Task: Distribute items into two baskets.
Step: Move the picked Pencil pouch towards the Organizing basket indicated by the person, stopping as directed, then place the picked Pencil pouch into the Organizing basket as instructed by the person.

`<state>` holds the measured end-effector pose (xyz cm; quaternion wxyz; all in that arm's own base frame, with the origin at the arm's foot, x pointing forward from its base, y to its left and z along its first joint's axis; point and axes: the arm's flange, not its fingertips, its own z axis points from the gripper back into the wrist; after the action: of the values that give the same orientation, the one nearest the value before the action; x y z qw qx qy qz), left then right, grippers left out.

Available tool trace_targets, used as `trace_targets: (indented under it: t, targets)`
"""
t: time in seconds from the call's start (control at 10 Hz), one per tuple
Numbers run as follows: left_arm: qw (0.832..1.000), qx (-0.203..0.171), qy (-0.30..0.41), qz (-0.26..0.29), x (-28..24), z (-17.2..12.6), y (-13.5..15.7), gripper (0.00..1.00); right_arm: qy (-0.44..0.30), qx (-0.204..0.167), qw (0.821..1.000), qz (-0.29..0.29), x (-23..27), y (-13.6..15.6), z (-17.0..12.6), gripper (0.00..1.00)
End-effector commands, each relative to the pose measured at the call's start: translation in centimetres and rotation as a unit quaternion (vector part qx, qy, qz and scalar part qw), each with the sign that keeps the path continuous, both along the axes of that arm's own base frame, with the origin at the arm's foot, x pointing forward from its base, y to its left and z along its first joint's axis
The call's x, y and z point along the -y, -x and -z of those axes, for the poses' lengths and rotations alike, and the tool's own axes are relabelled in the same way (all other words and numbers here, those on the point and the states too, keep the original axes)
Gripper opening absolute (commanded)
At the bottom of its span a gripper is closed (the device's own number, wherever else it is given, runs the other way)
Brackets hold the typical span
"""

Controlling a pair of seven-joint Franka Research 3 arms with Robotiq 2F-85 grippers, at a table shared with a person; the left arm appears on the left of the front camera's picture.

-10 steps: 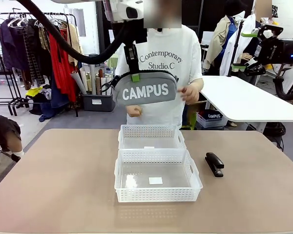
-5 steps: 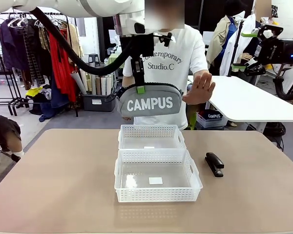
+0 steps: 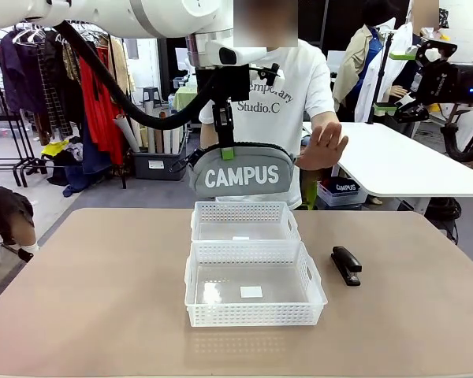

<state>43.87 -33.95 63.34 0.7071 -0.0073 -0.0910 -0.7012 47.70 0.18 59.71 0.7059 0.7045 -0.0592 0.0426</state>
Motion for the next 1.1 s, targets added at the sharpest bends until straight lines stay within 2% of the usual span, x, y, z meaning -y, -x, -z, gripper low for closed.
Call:
trace_targets:
  t: [0.0,1.0]
  targets:
    - [1.000,0.001,0.000,0.001,0.01,-0.05,0.02,0.00,-0.001,0.002,1.000,0.000,-0.01,0.02,-0.18,1.00]
    - [1.000,0.001,0.000,0.001,0.01,-0.05,0.02,0.00,-0.001,0.002,1.000,0.000,-0.01,0.02,-0.18,1.00]
